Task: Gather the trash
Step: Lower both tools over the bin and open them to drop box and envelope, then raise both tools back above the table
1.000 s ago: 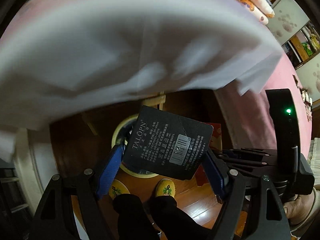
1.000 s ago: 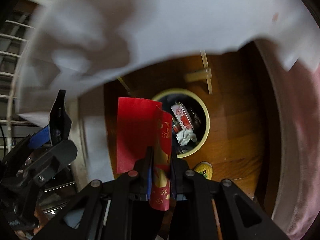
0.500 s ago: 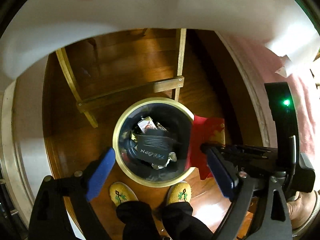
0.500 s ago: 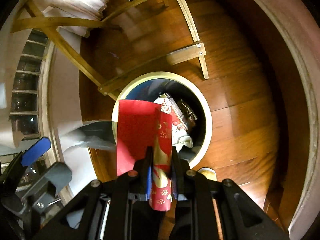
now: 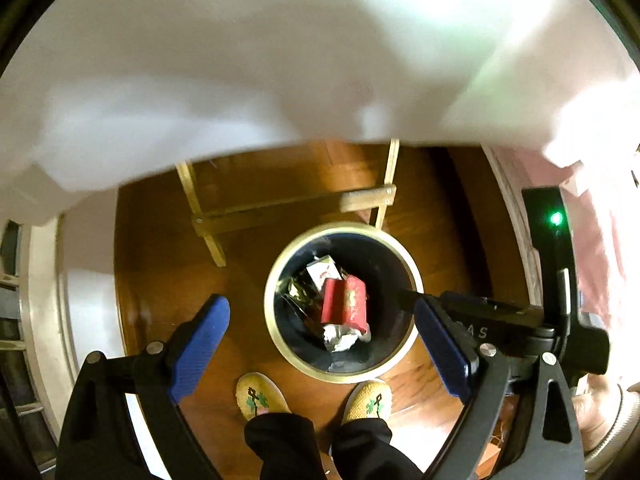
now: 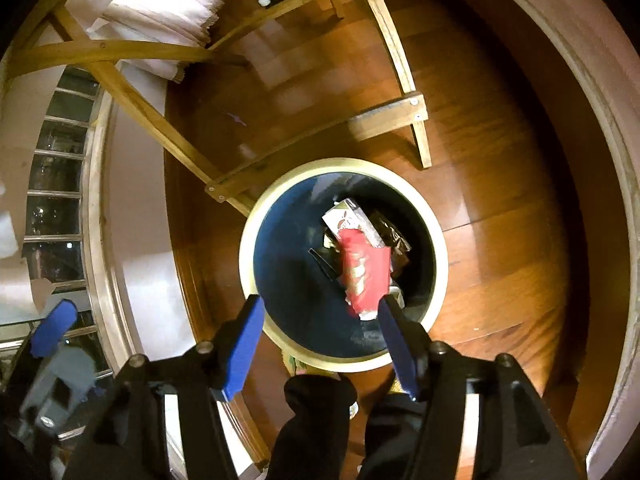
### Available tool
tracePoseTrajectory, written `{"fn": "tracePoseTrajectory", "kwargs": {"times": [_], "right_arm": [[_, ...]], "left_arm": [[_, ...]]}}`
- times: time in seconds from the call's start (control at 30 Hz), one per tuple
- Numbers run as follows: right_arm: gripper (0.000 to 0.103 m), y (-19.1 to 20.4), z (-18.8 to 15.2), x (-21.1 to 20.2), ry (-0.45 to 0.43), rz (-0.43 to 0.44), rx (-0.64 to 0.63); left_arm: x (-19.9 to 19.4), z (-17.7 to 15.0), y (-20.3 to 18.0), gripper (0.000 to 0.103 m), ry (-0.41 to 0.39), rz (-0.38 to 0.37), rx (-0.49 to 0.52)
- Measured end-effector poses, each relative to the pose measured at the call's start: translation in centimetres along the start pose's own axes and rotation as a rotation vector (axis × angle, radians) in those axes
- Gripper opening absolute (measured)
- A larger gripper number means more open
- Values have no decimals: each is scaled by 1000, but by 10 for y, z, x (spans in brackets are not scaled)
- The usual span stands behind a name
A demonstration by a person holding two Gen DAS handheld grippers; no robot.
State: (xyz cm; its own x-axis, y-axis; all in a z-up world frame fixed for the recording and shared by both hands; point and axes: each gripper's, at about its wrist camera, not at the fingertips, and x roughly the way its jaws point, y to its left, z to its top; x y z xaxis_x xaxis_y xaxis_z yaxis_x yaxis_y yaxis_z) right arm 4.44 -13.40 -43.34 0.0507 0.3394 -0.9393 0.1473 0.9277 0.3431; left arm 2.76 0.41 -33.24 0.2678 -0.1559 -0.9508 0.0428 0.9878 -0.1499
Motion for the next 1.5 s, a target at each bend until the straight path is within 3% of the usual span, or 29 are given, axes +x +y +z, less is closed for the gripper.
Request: {"fn": "tracePoseTrajectory", "kwargs": {"times": [0.23,0.5,0.8,0.93,1.23,1.4,1.5], "right_arm": [[60,19,-7,-44,-11,6,-49],[60,57,-16,-153,-118,50,-143],[61,104,-19,-274,-257,151,-293],[61,124,-14,-313,-302,154,-362],[61,193,30,-381,-451,118,-532],[61,241,70,-401,-522,103,-600],[61,274,101,-403,-546,81,-622]], "left_arm": [[-50,9,10,93,-50,3,-54],[-151,33,6,93,-152,-14,-91],[-263,75,-12,93,-275,37,-39],[-308,96,-20,93,-328,55,-28],[-377,135,-8,93,-444,152,-52],[-391,176,23,93,-466,199,-60],[-386,208,48,93,-453,188,-71]]}}
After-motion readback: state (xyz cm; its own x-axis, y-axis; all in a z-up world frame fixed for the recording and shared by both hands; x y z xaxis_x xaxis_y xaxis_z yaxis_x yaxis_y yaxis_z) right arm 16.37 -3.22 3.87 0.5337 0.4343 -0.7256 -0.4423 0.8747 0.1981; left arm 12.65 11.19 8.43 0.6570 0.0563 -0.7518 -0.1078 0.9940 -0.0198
